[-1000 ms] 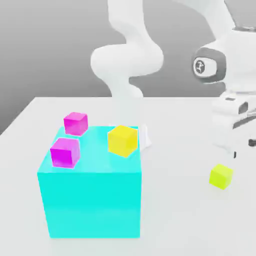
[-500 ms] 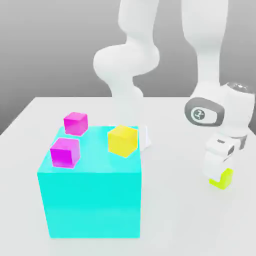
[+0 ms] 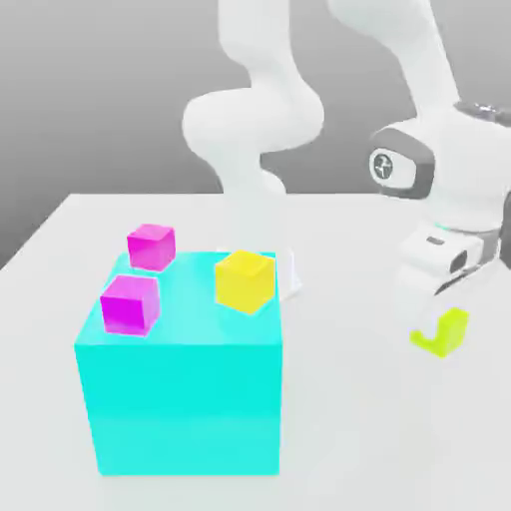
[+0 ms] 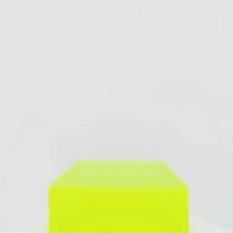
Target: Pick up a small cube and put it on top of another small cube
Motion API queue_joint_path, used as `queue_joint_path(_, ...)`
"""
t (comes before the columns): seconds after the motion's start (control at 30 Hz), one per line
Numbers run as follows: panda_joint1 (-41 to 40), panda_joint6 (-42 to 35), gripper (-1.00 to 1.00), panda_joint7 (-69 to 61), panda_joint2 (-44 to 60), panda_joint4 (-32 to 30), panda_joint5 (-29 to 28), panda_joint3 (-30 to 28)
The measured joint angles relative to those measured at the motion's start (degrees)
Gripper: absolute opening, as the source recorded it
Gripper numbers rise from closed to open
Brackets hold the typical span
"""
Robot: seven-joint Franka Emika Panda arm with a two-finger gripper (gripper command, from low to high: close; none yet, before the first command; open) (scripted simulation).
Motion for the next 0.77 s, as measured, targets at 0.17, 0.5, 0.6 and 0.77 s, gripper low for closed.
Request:
queue_joint_path(0.17,-6.87,-10.49,-1.0,-10.85,-5.6,5.04,-1.31,-7.8)
queue_joint_path(0.5,-21.51,-30.1,-1.0,-29.79,-15.97,14.39,-6.69,-24.04)
queue_joint_path(0.6,-22.54,-25.64,-1.0,-31.42,-14.16,11.71,-6.93,-25.79)
queue_joint_path(0.77,-22.74,-22.23,1.0,-31.81,-12.69,9.74,-6.83,-26.23)
